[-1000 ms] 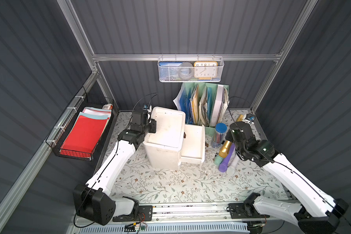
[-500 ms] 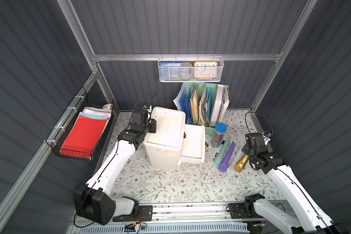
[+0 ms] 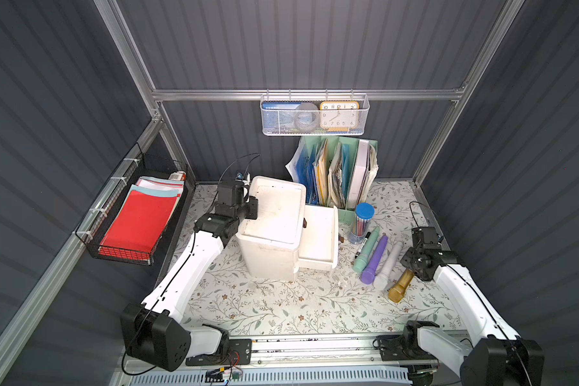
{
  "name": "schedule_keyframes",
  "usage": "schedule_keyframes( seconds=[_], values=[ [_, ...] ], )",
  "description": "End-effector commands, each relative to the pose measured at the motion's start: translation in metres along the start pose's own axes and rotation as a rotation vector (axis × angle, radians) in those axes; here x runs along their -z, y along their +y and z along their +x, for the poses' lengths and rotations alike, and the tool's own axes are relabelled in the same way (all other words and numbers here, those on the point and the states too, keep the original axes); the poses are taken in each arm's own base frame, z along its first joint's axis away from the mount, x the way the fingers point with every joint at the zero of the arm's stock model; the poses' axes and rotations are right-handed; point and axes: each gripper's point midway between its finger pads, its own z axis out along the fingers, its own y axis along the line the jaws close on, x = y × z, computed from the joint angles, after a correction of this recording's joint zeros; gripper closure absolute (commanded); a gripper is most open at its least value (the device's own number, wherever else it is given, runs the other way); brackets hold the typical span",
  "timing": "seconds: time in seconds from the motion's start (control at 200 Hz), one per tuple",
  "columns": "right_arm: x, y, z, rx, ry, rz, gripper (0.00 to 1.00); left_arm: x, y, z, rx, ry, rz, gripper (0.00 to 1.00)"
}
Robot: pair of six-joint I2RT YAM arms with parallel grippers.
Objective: Take the microphone out of the drawer
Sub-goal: Place the microphone at the center of the board.
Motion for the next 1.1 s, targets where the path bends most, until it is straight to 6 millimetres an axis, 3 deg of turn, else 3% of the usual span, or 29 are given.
schedule_keyframes(
  seconds=[0.0,0.665,1.095],
  values=[
    [-0.011,0.006,0.006,0.025,0.039,-0.037,0.85,-0.032,-0.009,0.093,-0.018,0.313,0.035,1.0],
    [-0.071,0.025,0.02,0.053,0.329,-0.014,0.81,-0.029,-0.008,0.09,-0.02,0.3,0.029,0.99],
    [-0.077,0.026,0.025,0.02,0.345,-0.012,0.6,-0.029,-0.007,0.09,-0.021,0.299,0.028,0.99]
  ],
)
